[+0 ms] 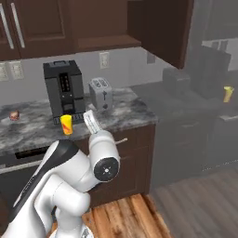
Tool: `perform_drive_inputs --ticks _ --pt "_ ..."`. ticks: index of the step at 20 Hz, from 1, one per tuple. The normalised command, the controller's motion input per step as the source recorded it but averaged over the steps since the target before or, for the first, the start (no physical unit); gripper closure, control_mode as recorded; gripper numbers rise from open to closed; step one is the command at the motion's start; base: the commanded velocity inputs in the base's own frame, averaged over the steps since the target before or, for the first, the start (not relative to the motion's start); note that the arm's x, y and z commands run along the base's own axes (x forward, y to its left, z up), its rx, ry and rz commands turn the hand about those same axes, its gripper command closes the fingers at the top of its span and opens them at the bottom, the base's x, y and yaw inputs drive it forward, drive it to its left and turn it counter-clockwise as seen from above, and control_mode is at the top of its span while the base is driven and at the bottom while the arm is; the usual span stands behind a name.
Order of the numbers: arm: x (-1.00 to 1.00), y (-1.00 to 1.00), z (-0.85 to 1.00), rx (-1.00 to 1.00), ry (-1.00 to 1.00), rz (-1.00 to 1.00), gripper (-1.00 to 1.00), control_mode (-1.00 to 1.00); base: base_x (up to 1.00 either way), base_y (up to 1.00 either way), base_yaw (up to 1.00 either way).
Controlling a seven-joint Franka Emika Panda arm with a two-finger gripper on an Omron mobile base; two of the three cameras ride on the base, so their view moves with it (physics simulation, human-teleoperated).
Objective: Move the cup from next to the sink to the open cabinet. Then, move the bowl with the pear to the fridge to clear the area for faucet cleaning.
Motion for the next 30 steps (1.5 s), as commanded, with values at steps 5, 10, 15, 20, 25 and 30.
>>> perform_drive_inputs --ticks 5,10,15,20,25,30 --pt "0.00 0.00 0.00 0.00 0.00 0.00 -1.00 1.00 0.80 -0.21 0.35" --pt "0.00 0.00 0.00 0.00 0.00 0.00 -1.00 1.00 0.67 -0.03 0.34" --pt "0.00 0.00 0.00 0.00 0.00 0.00 -1.00 1.00 0.46 -0.02 0.29" --pt "0.00 0.00 0.00 0.00 0.00 0.00 -1.00 1.00 0.56 -0.49 0.22" --pt "0.00 0.00 0.00 0.00 0.00 0.00 -1.00 1.00 0.38 -0.50 0.21" --pt "0.00 0.00 0.00 0.00 0.00 0.00 -1.00 1.00 0.03 -0.04 0.06"
